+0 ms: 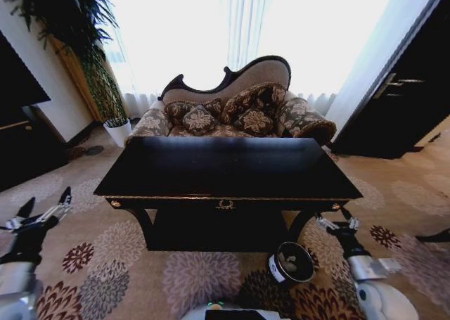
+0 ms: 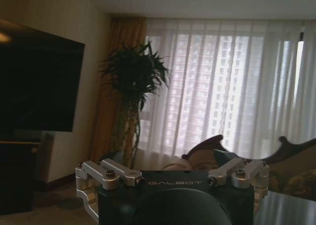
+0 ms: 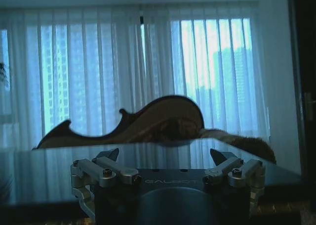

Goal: Move to the front of the table and place the trash on the table into the trash bin.

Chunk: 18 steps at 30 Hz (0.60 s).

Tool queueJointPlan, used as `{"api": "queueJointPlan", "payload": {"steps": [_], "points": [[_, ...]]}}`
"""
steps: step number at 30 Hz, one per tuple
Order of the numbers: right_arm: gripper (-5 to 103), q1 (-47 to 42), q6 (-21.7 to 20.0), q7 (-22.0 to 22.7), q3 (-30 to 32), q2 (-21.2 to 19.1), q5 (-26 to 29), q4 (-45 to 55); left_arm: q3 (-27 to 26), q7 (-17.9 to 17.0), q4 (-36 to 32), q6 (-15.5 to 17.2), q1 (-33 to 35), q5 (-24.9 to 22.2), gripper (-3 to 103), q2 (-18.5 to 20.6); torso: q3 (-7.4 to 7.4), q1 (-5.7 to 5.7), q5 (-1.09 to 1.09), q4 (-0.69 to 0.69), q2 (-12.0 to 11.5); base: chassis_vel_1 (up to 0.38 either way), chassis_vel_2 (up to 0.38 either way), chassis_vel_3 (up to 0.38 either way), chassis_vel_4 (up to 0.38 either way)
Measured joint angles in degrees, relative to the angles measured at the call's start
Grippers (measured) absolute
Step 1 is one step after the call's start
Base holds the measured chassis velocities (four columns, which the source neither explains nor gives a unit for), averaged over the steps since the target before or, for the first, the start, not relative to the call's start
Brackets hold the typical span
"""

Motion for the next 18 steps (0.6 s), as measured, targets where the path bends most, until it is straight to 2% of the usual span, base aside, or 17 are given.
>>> {"api": "queueJointPlan", "payload": {"steps": [2,5,9,13,16,17,18], "points": [[100,0.2,0.4,1.1,-0.2,0.0,0.0,0.6,-0.3,-0.3,0.5,0.0,-0.1,0.2,100,0.1,0.00,0.00,0.00,0.00,0.0,0.000,0.000,0.000,0.000],[100,0.9,1.5,5.3,-0.5,-0.3,-1.2,4.5,-1.2,-2.4,1.7,-0.9,0.0,1.3,100,-0.6,0.00,0.00,-0.01,0.02,0.0,0.000,0.000,0.000,0.000],[100,1.7,2.0,6.0,-0.3,-0.8,-1.3,6.5,-2.5,-4.0,1.0,-0.8,0.1,-0.4,100,-0.7,0.00,0.00,0.01,0.01,0.0,0.000,0.000,0.000,0.000],[100,2.3,3.3,4.2,-0.1,-1.2,-0.9,6.7,-5.2,-3.0,1.6,-0.3,-0.5,-2.1,100,0.5,0.00,0.00,0.02,0.01,0.0,0.000,0.000,0.000,0.000],[100,2.4,7.0,-1.2,0.4,-1.4,-0.1,4.8,-7.7,-0.4,3.7,-0.2,-1.2,-3.1,100,2.1,0.00,0.00,0.00,0.01,0.0,0.000,0.000,0.000,0.000],[100,2.4,7.0,-1.2,0.4,-1.4,-0.1,4.8,-7.7,-0.4,3.7,-0.2,-1.2,-3.1,100,2.1,0.00,0.00,0.00,0.01,0.0,0.000,0.000,0.000,0.000],[100,2.5,9.1,-3.9,0.9,-1.5,-0.1,3.4,-8.3,0.6,4.1,-0.5,-1.2,-3.5,100,2.5,0.00,0.00,0.00,0.01,0.0,0.000,0.000,0.000,0.000]]}}
